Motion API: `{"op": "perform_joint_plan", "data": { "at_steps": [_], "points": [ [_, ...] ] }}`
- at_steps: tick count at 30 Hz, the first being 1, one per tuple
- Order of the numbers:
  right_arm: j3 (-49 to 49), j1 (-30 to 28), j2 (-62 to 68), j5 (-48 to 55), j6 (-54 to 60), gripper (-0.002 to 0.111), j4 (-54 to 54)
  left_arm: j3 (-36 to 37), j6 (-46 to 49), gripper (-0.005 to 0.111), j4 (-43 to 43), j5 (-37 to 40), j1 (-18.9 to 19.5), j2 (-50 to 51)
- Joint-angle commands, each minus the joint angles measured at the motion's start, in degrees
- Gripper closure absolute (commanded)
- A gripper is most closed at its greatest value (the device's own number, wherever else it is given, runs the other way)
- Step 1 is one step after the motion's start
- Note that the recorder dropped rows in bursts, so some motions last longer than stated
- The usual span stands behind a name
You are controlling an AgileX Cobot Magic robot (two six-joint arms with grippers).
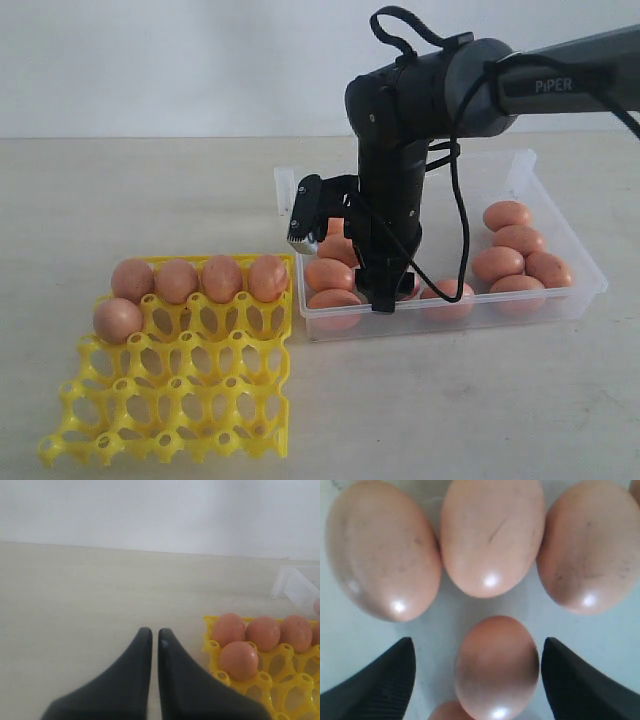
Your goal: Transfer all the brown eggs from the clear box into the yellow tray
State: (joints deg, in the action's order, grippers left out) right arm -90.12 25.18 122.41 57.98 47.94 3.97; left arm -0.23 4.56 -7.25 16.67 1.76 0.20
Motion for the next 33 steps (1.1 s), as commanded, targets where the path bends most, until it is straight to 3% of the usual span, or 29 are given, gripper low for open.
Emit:
{"op": "perform_joint_plan", "data": {
  "at_steps": [1, 14, 16, 21, 29, 33],
  "points": [
    [-0.3, -0.1, 0.3, -0.2, 0.6, 0.045, -0.2, 0.2, 0.0, 0.103, 0.3, -0.4, -0.4, -0.2],
    [-0.3, -0.8, 2.6, -0.5, -5.6, 0.055, 2.1, 0.2, 0.0, 0.103, 0.3, -0.4, -0.4, -0.2],
    [-0.3, -0.8, 2.6, -0.6, -5.6, 0.065, 2.8, 0.2, 0.0, 0.103, 0.3, -0.4, -0.4, -0.2],
    [-0.3, -0.8, 2.6, -0.6, -5.7, 0.109, 7.2, 0.2, 0.0, 0.103, 0.3, -0.4, -0.4, -0.2],
    [-0.3, -0.9, -1.9, -5.2, -21.0, 0.108, 4.4, 0.2, 0.0, 0.103, 0.3, -0.4, -0.4, -0.2],
    [5.7, -1.3, -10.6, -19.2, -31.2, 0.109, -6.8, 0.2, 0.0, 0.103, 0.3, -0.4, -0.4, -0.2]
  ]
}}
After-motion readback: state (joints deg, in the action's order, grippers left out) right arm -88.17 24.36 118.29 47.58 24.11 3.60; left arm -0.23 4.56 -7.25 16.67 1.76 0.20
